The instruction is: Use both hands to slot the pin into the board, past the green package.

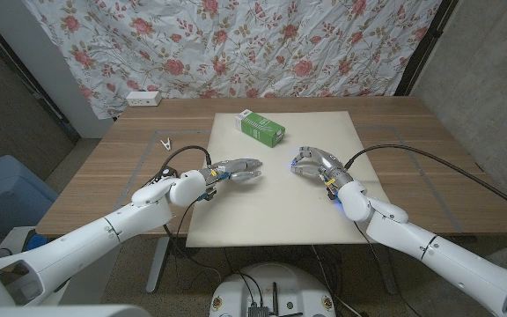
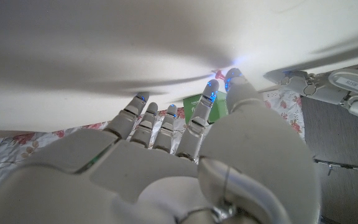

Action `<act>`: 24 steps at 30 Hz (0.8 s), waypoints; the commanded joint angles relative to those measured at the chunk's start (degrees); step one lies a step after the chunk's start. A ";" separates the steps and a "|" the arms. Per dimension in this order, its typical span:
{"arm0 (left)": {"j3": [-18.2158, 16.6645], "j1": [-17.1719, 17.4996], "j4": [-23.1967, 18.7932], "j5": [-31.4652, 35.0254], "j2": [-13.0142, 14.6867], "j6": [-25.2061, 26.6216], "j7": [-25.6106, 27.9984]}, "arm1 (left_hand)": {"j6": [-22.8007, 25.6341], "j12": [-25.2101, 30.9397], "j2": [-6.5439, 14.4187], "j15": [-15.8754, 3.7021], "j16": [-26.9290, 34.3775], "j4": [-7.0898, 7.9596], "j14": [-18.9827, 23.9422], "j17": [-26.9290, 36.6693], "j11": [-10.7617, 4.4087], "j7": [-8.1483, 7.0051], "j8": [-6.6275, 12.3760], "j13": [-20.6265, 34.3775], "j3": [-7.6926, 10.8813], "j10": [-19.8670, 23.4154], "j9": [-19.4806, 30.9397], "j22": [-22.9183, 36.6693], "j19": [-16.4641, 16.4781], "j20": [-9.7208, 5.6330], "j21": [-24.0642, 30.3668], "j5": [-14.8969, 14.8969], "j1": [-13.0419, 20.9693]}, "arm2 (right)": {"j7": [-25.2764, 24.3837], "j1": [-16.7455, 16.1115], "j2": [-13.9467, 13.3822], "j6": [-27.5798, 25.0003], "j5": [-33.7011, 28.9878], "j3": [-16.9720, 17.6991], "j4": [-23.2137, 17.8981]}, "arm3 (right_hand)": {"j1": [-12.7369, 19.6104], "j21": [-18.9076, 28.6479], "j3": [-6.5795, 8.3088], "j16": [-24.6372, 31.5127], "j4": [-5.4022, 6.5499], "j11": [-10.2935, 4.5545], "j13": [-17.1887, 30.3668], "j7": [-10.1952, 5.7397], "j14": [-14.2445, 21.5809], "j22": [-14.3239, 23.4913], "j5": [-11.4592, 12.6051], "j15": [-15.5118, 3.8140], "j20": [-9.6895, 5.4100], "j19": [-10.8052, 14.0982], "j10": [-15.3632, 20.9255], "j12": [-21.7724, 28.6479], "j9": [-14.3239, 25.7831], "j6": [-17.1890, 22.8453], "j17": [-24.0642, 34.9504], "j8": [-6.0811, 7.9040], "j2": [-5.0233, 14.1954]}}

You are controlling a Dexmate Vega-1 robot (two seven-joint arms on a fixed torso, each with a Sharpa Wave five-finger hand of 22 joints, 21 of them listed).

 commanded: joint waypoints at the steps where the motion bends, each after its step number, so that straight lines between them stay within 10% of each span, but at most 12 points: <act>1: 0.14 -0.26 0.28 -0.06 -0.14 -0.01 -0.26 | 0.75 0.09 6.74 -0.91 0.18 -0.07 0.23 0.13 -0.13 0.05 0.15 0.22 0.28 0.21 0.30 0.29 0.27 -4.36 0.19 0.09 0.63 | 0.55 0.03 -0.48 0.93 0.17 0.21 -0.03 | 0.01 -0.09 -0.13 -0.28 0.08 0.13 0.16 -0.06 -0.81 0.22 -0.21 0.10 0.16 -0.56 -0.45 -0.03 -0.07 -0.82 0.15 -0.63 0.15; 11: 0.33 -0.60 0.89 0.10 -0.45 -0.36 -0.01 | 0.82 0.13 6.74 -0.91 0.16 -0.08 0.26 0.13 -0.15 0.02 0.15 0.22 0.41 0.34 0.30 0.29 0.23 -4.38 0.16 0.09 0.64 | 2.08 0.60 -1.32 1.94 0.15 0.37 -0.14 | -0.68 -0.29 -0.68 -1.05 -0.08 0.55 0.18 -0.02 -2.12 0.22 -0.36 0.72 0.67 -2.27 -2.60 -0.24 -0.34 -4.79 0.09 -2.81 -1.01; 24: 0.14 -0.79 1.04 -0.25 -0.37 -0.81 -0.05 | 1.18 0.21 6.73 -0.93 0.19 -0.11 0.44 0.12 -0.24 0.06 0.24 0.23 0.60 0.66 0.30 0.29 0.43 -4.38 0.22 0.08 0.67 | 5.57 1.94 -2.67 2.44 -0.65 0.08 -0.44 | -2.65 -0.51 -1.56 -3.16 0.30 1.35 0.05 0.04 -6.15 0.13 0.37 2.60 1.74 -7.44 -7.77 -0.60 -1.08 -16.00 -0.18 -9.49 -2.69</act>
